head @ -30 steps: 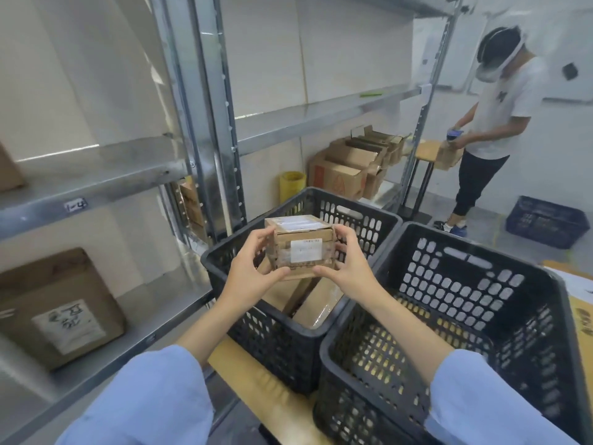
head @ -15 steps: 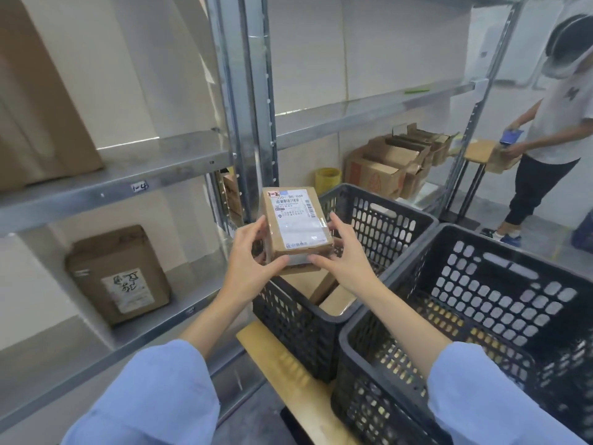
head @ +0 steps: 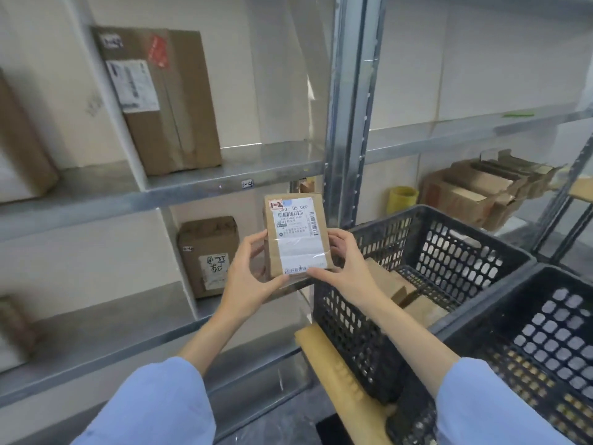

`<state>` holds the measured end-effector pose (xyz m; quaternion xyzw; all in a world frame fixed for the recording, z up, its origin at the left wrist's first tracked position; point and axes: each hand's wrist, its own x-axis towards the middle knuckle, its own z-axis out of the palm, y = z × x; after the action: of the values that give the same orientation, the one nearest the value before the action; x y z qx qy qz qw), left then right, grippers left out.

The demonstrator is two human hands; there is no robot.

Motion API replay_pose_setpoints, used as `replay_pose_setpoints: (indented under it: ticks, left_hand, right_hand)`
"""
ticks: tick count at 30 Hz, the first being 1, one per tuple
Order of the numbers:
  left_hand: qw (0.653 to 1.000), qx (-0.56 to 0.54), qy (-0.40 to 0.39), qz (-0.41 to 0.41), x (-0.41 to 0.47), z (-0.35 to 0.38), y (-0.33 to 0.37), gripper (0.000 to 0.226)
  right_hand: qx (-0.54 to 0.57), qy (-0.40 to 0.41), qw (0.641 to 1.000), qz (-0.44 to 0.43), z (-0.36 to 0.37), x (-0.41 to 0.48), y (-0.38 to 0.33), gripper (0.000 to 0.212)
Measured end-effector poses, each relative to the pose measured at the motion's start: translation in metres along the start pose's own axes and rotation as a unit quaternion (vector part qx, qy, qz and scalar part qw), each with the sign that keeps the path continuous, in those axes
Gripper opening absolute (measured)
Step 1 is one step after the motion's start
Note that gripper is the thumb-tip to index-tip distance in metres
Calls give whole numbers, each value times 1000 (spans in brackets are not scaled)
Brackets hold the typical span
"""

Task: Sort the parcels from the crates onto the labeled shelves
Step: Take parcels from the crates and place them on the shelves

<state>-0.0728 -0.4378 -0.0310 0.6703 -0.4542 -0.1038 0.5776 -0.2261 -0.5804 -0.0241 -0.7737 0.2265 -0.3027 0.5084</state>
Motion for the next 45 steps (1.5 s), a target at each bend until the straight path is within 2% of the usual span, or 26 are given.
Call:
replay_pose_setpoints:
  ticks: [4,8,15,20,24,28,32,37,45]
  left_hand:
    - [1000,3,25,3,-23,-45,-2,86]
    - [997,2,77,-21,-59,-104,-6,85]
    - [986,21,160,-42,-140,-238,-16,85]
    - [979,61,185,-54,-197,-332,-10,89]
    - [971,94,214,-58,-236,-392,2,90]
    - [963,118,234,-65,-271,-438,11,90]
    - [946,128,289,-68,-296,-476,16,95]
    - [931,152,323,-74,-315,-530,14,86]
    - [910,198,359,-62,-307,-629,6,80]
  right_hand:
    - [-29,-22,999,-31,49,0,-19,94]
    - [-62,-47,996,-52,115,-2,-44,86]
    - [28,-133,988,-68,255,-36,-97,86]
    - [96,-213,969,-76,344,-67,-139,81]
    - [118,-243,958,-96,405,-88,-167,81]
    - [130,-276,946,-110,456,-103,-195,89]
    - [124,-306,934,-134,504,-110,-224,115]
    - [141,-320,923,-161,564,-110,-262,87]
    - [184,-301,914,-202,657,-86,-319,83]
